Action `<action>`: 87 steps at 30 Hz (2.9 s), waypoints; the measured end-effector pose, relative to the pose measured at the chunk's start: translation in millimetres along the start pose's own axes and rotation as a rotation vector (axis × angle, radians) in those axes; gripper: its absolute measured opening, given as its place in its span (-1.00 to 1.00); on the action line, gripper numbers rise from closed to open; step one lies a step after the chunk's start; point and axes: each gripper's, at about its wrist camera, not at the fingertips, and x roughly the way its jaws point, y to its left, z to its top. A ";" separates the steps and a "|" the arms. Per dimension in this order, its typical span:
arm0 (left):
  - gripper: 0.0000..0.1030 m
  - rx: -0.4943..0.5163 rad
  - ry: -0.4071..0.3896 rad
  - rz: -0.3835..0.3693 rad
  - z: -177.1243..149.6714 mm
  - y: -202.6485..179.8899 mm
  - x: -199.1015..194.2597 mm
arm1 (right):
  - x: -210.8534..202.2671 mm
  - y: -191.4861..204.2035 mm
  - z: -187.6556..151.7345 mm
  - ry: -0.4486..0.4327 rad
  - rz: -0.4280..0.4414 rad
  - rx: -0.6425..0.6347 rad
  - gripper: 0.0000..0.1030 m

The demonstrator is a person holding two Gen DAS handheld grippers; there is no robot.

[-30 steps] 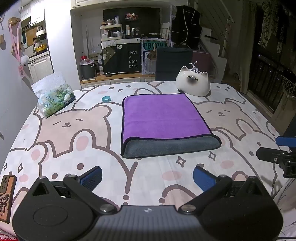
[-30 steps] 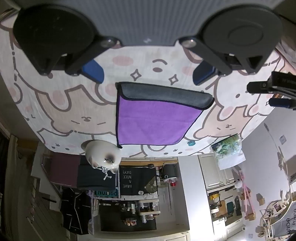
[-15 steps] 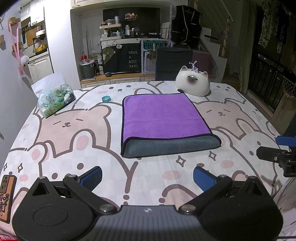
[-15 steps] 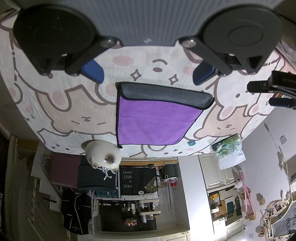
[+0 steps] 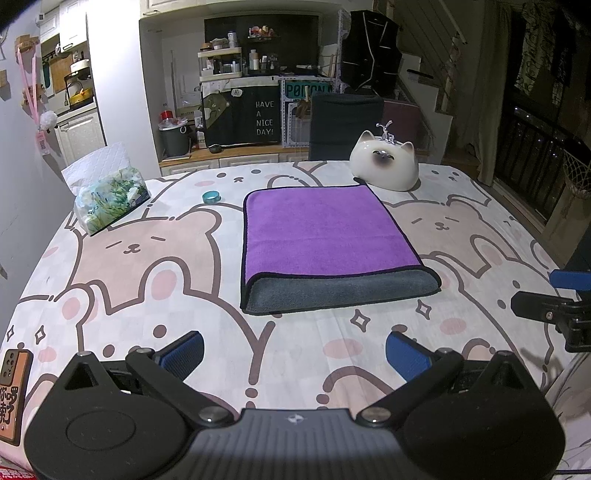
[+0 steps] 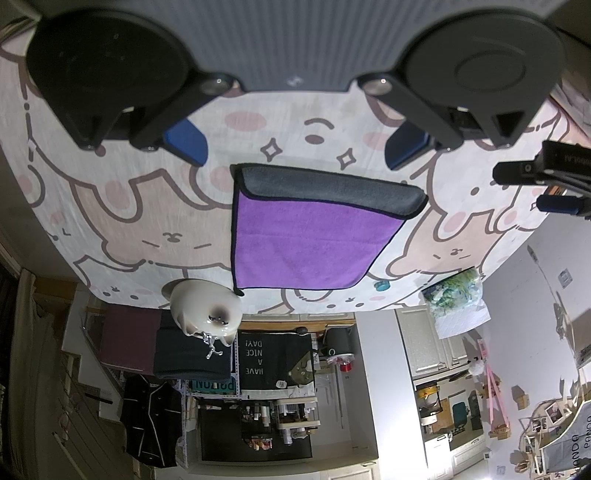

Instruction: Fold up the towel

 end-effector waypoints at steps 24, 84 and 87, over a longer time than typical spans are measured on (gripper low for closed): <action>1.00 0.000 -0.001 -0.001 0.0 0.1 -0.5 | 1.1 0.2 -0.2 0.001 -0.001 0.000 0.99; 1.00 -0.078 -0.067 0.040 108.5 36.0 71.0 | 60.3 -45.8 85.1 -0.084 -0.012 0.024 0.99; 1.00 -0.086 -0.088 0.005 105.4 45.8 88.5 | 82.6 -55.0 86.1 -0.053 0.008 0.031 0.99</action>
